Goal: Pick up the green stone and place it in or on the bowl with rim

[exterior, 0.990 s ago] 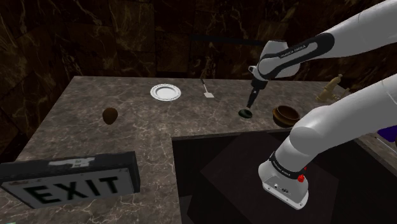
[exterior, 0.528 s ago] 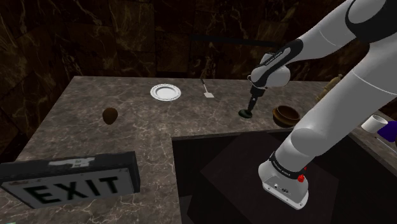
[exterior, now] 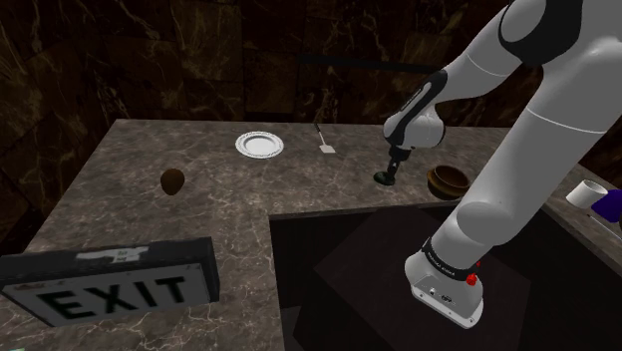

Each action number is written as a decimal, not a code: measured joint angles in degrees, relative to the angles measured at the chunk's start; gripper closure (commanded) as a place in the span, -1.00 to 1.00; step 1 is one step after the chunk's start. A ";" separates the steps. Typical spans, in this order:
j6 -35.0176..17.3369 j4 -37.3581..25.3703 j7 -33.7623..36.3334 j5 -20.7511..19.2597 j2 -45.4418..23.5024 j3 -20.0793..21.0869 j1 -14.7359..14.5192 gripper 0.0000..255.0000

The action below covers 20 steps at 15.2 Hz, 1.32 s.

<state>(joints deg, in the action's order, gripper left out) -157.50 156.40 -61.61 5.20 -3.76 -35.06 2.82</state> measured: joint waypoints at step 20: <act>1.54 -0.09 2.15 -2.86 1.89 -0.77 -0.21 1.00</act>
<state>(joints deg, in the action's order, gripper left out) -155.97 156.31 -59.45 2.34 -1.86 -35.83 2.61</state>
